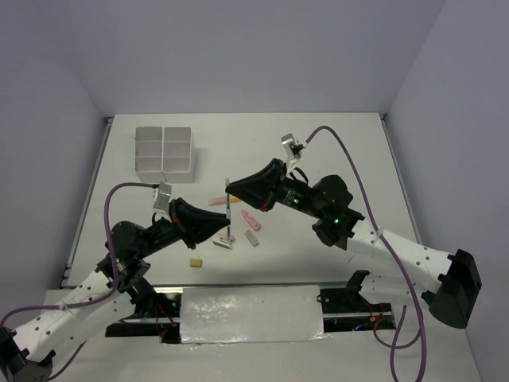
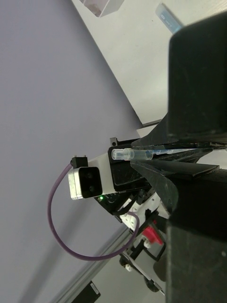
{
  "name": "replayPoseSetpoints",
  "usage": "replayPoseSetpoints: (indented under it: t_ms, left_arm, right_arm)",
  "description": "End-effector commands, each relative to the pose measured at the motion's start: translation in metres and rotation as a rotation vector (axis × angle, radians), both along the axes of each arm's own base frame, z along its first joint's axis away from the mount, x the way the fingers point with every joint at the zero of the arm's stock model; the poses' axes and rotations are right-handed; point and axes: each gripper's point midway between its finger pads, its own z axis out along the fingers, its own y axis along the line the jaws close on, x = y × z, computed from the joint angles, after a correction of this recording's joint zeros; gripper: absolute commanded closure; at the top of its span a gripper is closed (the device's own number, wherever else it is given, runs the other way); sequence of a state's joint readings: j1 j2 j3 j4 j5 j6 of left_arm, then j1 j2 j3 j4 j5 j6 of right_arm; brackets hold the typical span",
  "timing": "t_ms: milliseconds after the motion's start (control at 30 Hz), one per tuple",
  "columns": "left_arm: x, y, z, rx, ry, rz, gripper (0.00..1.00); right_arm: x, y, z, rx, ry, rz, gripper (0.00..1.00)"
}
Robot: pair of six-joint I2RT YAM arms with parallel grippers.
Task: Sort the stationery into containers
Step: Close the pen cap on the pen.
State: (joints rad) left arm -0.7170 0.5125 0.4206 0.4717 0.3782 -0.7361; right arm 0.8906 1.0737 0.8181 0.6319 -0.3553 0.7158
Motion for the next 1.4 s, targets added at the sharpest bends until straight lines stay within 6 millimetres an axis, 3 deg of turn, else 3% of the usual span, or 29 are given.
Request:
replayPoseSetpoints:
  t_ms: [0,433,800,1200,1367]
  left_arm:
    - [-0.004,0.006,0.026,-0.058,-0.067,0.013,0.99]
    - [-0.005,0.01,0.034,-0.085,-0.078,0.025,0.99]
    - [-0.002,0.011,0.033,-0.094,-0.063,0.041,0.99]
    - [-0.003,0.017,0.046,-0.124,-0.088,0.065,0.99]
    - [0.001,0.015,0.042,-0.106,-0.09,0.076,1.0]
  right_arm:
    - [-0.007,-0.002,0.01,0.025,-0.046,0.007,0.94]
    - [-0.002,0.005,-0.002,-0.016,-0.066,-0.013,0.94]
    - [-0.006,0.008,-0.004,-0.024,-0.093,-0.014,0.94]
    - [-0.012,0.012,-0.017,-0.054,-0.171,-0.002,0.93]
    - [-0.018,0.011,-0.016,-0.058,-0.204,0.014,0.89]
